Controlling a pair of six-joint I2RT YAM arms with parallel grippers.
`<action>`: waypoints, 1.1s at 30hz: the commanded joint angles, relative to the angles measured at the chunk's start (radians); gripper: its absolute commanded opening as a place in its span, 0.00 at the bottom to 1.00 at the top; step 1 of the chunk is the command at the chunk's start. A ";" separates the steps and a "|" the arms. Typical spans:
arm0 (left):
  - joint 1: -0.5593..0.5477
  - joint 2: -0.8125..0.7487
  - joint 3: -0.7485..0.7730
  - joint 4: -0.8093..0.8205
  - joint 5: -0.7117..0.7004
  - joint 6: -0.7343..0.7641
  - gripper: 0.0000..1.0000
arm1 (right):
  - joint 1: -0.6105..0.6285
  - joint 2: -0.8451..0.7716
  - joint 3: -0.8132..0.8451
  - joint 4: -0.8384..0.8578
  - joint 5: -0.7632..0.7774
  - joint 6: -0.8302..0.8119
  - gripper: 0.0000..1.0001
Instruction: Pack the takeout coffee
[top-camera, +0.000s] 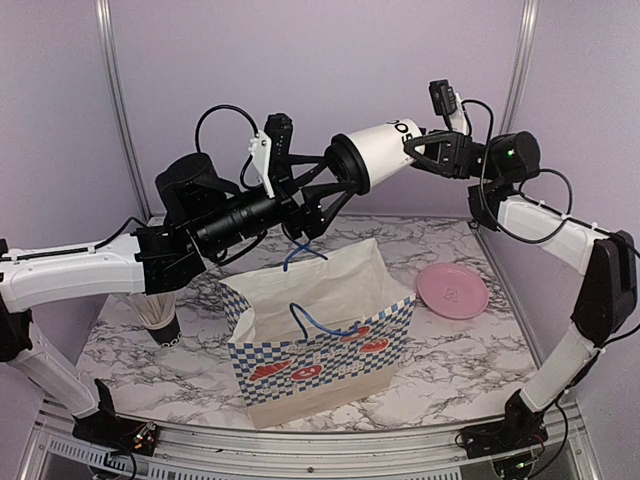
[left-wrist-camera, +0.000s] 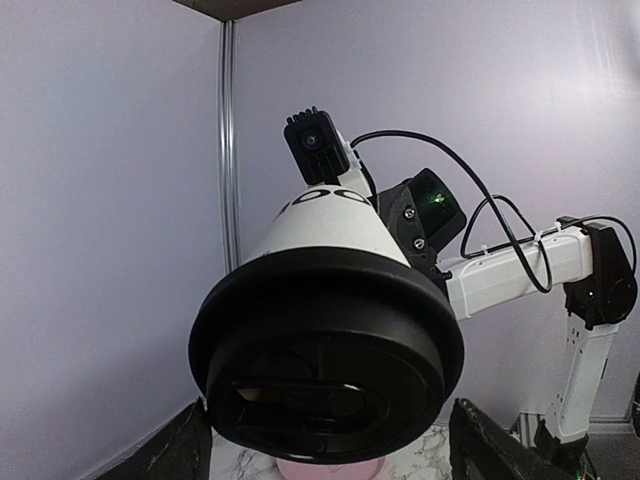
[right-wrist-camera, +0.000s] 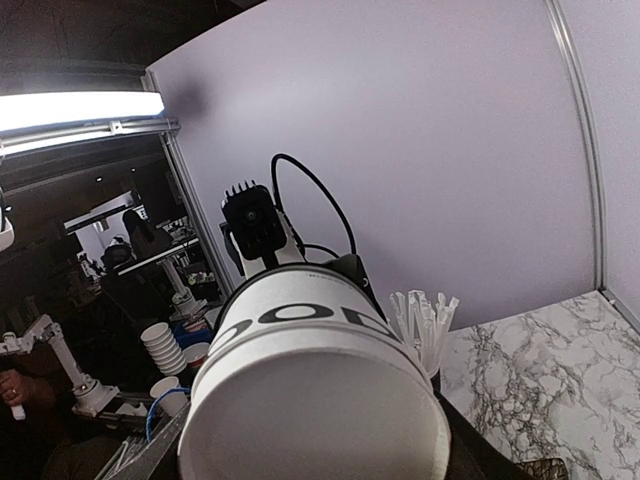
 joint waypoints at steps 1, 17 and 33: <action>-0.005 0.019 0.045 0.035 -0.026 0.030 0.82 | 0.021 -0.012 0.007 -0.007 0.010 -0.014 0.63; -0.005 0.011 0.047 0.036 -0.028 0.016 0.63 | 0.037 -0.009 0.003 -0.048 -0.005 -0.064 0.72; -0.005 -0.403 0.141 -0.808 -0.314 -0.005 0.63 | 0.076 0.125 0.563 -1.919 0.325 -1.740 0.97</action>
